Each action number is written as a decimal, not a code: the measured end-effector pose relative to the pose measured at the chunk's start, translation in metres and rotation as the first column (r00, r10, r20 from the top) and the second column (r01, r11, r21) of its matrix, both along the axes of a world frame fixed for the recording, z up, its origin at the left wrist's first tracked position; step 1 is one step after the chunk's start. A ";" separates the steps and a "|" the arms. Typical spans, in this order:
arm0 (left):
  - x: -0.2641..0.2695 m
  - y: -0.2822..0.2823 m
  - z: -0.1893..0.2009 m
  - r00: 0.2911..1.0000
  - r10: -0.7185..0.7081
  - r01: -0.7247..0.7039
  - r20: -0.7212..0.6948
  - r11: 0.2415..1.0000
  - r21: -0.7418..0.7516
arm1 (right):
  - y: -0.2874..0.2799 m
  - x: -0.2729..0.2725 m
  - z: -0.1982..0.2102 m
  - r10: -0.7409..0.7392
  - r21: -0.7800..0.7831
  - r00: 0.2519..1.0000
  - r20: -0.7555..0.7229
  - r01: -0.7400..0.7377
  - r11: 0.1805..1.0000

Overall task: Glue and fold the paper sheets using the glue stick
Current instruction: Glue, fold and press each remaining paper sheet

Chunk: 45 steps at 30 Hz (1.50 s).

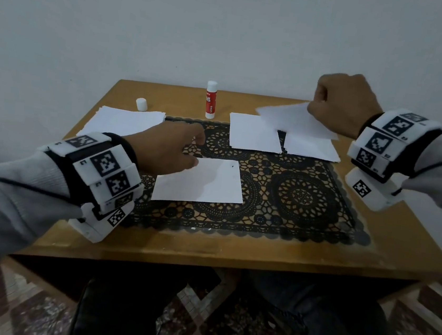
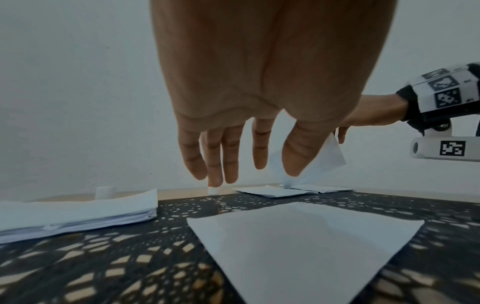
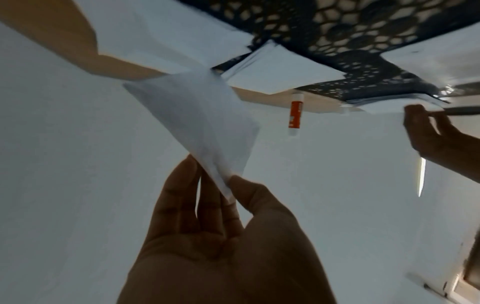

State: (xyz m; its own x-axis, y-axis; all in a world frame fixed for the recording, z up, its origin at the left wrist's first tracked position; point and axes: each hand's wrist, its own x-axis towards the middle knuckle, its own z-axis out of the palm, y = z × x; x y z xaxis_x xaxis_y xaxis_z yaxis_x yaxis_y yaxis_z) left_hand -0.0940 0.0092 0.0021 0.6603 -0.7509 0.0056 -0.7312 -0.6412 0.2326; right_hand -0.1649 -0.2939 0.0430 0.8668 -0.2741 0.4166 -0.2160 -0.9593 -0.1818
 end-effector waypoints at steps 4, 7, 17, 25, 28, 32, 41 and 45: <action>-0.007 -0.008 0.000 0.999 0.021 -0.024 -0.036 0.995 -0.098 | 0.018 -0.005 0.000 0.107 0.043 0.993 0.049 -0.109 0.993; -0.002 -0.009 0.003 0.977 0.086 -0.130 -0.196 0.966 -0.222 | 0.041 -0.013 0.009 0.248 0.206 0.961 0.121 -0.268 0.941; 0.008 0.003 0.025 0.704 -0.076 -0.491 -0.706 0.666 -0.561 | 0.079 -0.012 0.015 0.335 0.851 0.928 0.165 -0.306 0.427; 0.012 0.023 0.001 0.590 0.140 -0.645 -0.795 0.674 -0.360 | 0.087 -0.011 -0.036 0.406 0.927 0.875 -0.264 0.114 0.356; 0.006 0.027 -0.008 0.612 0.218 -0.650 -0.761 0.686 -0.327 | 0.091 -0.011 -0.045 0.408 0.895 0.843 -0.351 0.174 0.410; 0.008 0.030 -0.011 0.712 0.330 -0.566 -0.620 0.792 -0.229 | 0.097 -0.003 -0.047 0.336 0.868 0.862 -0.380 0.207 0.451; 0.015 0.030 -0.015 0.794 0.472 -0.510 -0.384 0.860 0.004 | 0.105 0.003 -0.052 0.258 0.767 0.853 -0.453 0.226 0.601; 0.016 0.029 -0.016 0.794 0.471 -0.500 -0.384 0.866 0.029 | 0.106 0.004 -0.052 0.244 0.755 0.854 -0.460 0.232 0.613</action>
